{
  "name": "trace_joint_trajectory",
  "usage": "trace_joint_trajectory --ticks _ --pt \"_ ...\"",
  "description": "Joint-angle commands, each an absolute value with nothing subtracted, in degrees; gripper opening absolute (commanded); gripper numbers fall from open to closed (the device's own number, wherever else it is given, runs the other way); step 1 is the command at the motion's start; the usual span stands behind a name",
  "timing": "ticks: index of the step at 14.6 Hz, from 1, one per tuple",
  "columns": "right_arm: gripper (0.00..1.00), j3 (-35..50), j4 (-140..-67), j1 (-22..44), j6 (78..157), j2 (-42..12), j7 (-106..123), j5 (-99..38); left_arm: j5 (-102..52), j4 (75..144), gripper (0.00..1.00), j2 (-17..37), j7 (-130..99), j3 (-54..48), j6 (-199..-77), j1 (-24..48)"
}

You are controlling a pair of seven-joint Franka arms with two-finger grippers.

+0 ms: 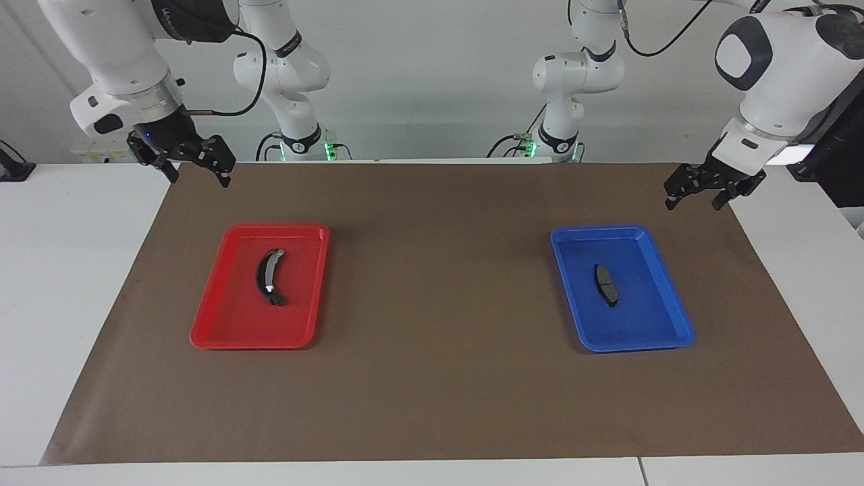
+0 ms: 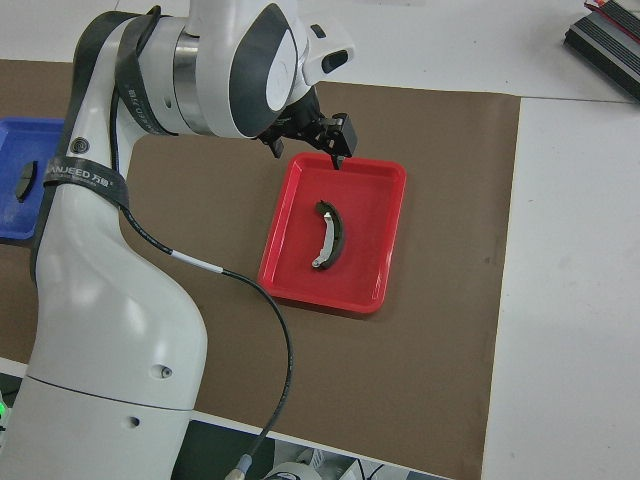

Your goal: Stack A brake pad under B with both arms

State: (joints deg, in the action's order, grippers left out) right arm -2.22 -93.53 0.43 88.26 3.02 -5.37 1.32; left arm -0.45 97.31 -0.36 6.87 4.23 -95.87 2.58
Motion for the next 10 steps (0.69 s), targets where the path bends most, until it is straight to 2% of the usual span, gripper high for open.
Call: trace_joint_trajectory --ticks 1,10 --pt "1.0 -1.76 -94.39 -0.09 89.03 3.78 -4.66 0.79 0.62 99.49 0.99 -2.2 6.68 4.04 -96.68 2.64" --pt "1.0 -1.76 -94.83 -0.09 89.12 3.96 -4.66 0.7 0.62 99.75 0.99 -2.29 6.68 4.04 -96.94 2.72"
